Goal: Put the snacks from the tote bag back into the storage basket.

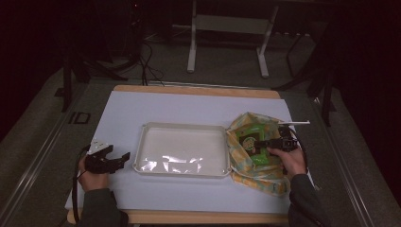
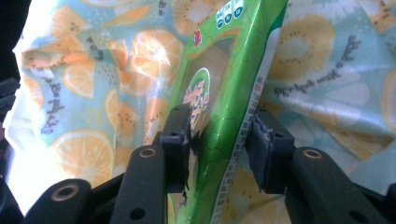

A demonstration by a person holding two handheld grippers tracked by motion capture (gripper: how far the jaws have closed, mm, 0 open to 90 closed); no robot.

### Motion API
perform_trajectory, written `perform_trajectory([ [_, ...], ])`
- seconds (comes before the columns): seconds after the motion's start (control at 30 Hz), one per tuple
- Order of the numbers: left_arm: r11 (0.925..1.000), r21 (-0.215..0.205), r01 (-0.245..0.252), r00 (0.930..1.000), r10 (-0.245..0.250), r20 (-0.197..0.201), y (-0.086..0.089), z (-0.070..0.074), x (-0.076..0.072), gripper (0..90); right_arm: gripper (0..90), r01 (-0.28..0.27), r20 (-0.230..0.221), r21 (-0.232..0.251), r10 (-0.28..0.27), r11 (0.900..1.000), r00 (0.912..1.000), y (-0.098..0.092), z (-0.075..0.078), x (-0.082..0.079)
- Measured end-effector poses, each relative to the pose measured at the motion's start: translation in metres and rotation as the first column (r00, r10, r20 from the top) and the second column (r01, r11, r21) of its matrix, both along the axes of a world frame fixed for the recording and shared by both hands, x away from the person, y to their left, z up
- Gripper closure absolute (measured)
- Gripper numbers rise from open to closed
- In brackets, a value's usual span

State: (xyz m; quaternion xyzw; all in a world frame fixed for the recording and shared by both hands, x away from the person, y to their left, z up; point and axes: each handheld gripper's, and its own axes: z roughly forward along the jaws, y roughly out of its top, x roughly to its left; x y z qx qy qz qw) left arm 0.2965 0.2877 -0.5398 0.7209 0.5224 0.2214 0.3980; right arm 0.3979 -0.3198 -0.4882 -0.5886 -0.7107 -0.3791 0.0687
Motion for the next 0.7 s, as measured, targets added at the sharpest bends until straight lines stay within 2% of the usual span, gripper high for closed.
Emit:
perform_trajectory([
  [0.3,1.0000,0.003,0.001,1.0000,-0.001,-0.002,0.000,0.000,0.000,20.4,66.5,0.022,0.007,0.012,-0.023,1.000,0.9997,-0.005,0.002,-0.009],
  [0.4,1.0000,0.004,0.001,1.0000,-0.001,-0.002,0.000,0.000,0.000,20.4,69.7,0.069,0.027,0.040,-0.070,0.997,0.9971,-0.008,0.005,-0.014],
  [0.7,1.0000,0.004,0.002,1.0000,-0.002,-0.002,0.000,0.000,0.000,20.4,72.7,0.101,0.069,0.049,-0.105,0.994,0.9921,-0.011,0.013,-0.020],
])
